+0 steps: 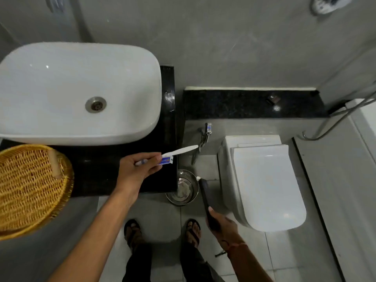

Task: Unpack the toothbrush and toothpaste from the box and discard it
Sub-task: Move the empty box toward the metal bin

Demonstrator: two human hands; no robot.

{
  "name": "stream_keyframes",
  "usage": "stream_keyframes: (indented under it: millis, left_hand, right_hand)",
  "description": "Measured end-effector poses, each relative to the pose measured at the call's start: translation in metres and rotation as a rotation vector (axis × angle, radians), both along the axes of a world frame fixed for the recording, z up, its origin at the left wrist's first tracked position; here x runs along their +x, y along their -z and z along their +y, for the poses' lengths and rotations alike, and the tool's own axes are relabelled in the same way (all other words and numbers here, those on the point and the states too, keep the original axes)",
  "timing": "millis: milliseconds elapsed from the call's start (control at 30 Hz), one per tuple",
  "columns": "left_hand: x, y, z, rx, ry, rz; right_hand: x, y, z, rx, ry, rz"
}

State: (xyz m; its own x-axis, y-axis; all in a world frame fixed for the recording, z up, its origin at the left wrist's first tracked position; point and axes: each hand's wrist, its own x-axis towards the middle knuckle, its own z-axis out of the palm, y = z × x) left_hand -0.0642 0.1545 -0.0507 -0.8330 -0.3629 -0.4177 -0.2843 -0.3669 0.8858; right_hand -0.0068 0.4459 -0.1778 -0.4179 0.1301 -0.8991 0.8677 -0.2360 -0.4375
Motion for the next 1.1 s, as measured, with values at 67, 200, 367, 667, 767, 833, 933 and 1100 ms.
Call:
stream_keyframes:
  millis: [67, 200, 367, 667, 767, 833, 933, 1100]
  left_hand:
    - [-0.006, 0.002, 0.011, -0.006, -0.017, 0.01]
    - [-0.011, 0.007, 0.022, -0.018, -0.061, 0.035]
    - [-0.012, 0.021, 0.024, -0.125, -0.074, 0.033]
    - [-0.004, 0.046, 0.028, -0.255, -0.12, 0.071]
    - [0.003, 0.055, 0.026, -0.286, -0.135, 0.075]
    - [0.007, 0.059, 0.025, -0.307, -0.138, 0.074]
    - [0.012, 0.06, 0.027, -0.287, -0.152, 0.07]
    - [0.023, 0.049, 0.03, -0.225, -0.181, 0.058]
  right_hand:
    - [-0.014, 0.017, -0.006, -0.009, -0.086, -0.034]
    - [-0.044, 0.06, -0.022, 0.252, -0.483, 0.009]
    - [-0.067, 0.109, -0.04, 0.667, -1.068, 0.202]
    - [-0.077, 0.208, -0.049, 0.933, -1.432, 0.374]
    - [-0.081, 0.221, -0.052, 0.934, -1.476, 0.421]
    - [-0.081, 0.222, -0.051, 0.917, -1.515, 0.44]
    - [-0.077, 0.209, -0.043, 0.92, -1.66, 0.463]
    - [-0.071, 0.166, -0.026, 0.974, -1.861, 0.532]
